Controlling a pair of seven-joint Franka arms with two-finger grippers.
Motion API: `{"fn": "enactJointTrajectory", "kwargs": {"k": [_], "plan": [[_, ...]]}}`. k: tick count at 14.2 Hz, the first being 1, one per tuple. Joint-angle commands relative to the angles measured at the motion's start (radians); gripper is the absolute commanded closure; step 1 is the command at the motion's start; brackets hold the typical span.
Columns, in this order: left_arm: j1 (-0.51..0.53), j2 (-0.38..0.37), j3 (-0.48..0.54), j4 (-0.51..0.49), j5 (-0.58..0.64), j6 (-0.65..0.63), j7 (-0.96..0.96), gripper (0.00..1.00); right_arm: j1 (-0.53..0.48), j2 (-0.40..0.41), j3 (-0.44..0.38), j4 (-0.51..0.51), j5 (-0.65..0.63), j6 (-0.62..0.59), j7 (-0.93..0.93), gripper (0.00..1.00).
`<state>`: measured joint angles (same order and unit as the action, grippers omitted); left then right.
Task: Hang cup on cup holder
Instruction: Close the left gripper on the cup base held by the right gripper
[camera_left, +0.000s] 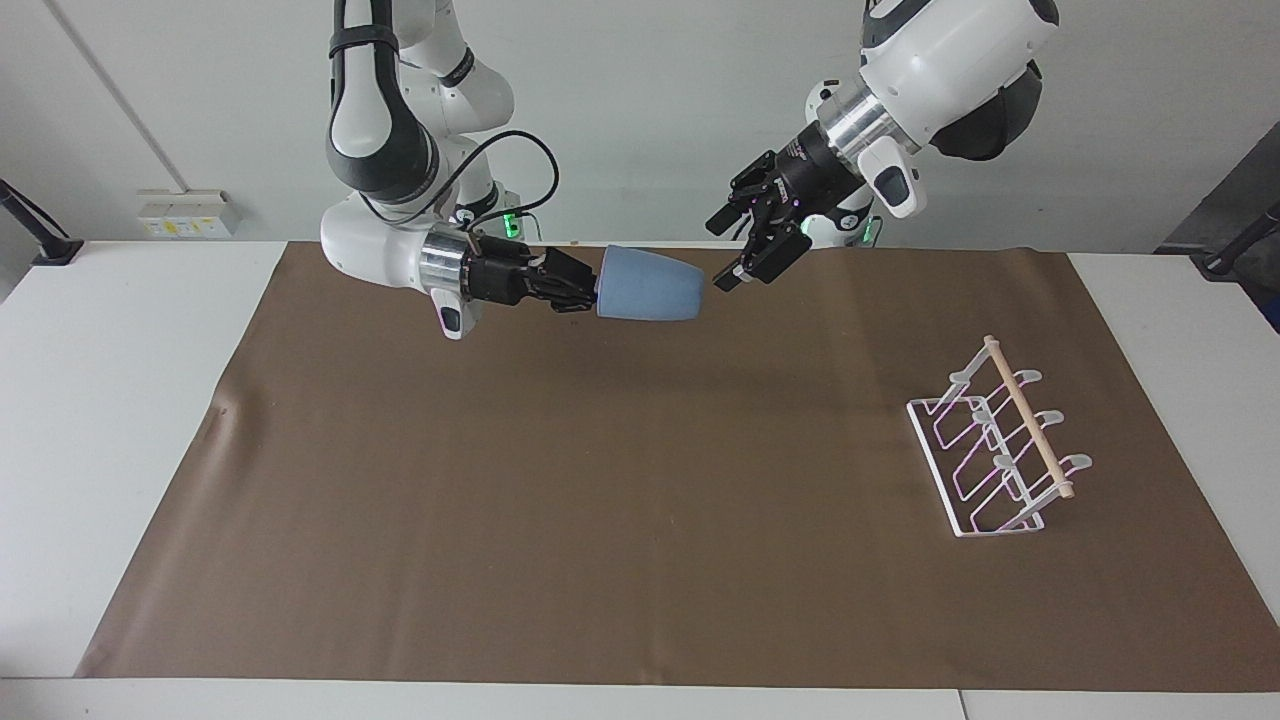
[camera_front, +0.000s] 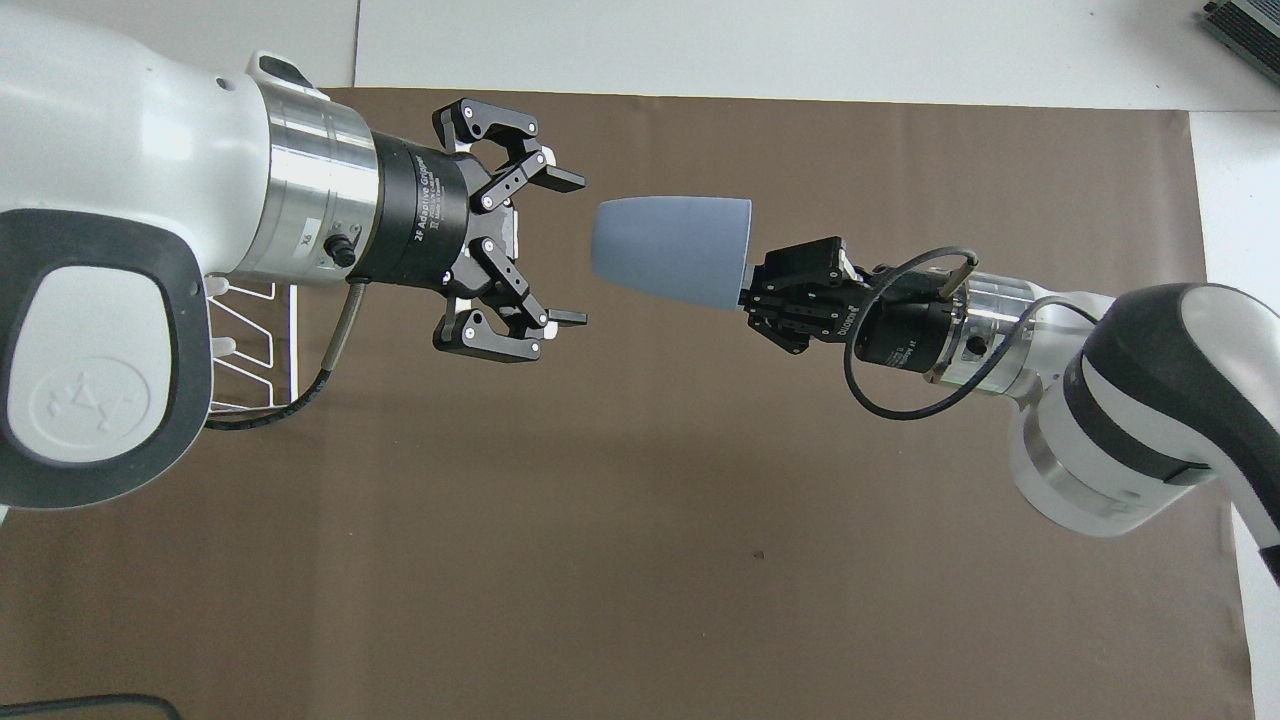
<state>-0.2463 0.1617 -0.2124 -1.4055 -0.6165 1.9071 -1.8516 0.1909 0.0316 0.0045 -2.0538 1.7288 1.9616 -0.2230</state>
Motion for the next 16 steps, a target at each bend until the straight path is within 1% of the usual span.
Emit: {"fn": "enactJointTrajectory", "kwargs": {"k": [1,2,7,9,10,13,16], "plan": [[-0.002,0.102,-0.013,0.106,-0.019,0.001,-0.069,0.0,0.001,-0.027,0.002,-0.028,0.031,0.017,-0.016,1.0],[-0.001,0.111,-0.025,0.111,-0.019,0.001,-0.078,0.0,0.001,-0.027,0.002,-0.028,0.031,0.017,-0.016,1.0],[-0.014,0.107,-0.034,0.097,-0.029,0.004,-0.103,0.0,0.001,-0.027,0.0,-0.026,0.031,0.017,-0.015,1.0],[-0.057,0.098,-0.036,0.06,-0.026,0.044,-0.101,0.0,0.001,-0.027,0.002,-0.026,0.031,0.017,-0.015,1.0],[-0.061,0.091,-0.036,0.044,-0.028,0.067,-0.101,0.0,0.001,-0.027,0.002,-0.026,0.031,0.017,-0.015,1.0],[-0.062,0.072,-0.036,0.004,-0.028,0.073,-0.098,0.0,0.001,-0.027,0.0,-0.026,0.031,0.017,-0.015,1.0],[-0.059,0.067,-0.03,-0.01,-0.022,0.076,-0.094,0.0,0.001,-0.027,0.0,-0.026,0.031,0.019,-0.015,1.0]]}}
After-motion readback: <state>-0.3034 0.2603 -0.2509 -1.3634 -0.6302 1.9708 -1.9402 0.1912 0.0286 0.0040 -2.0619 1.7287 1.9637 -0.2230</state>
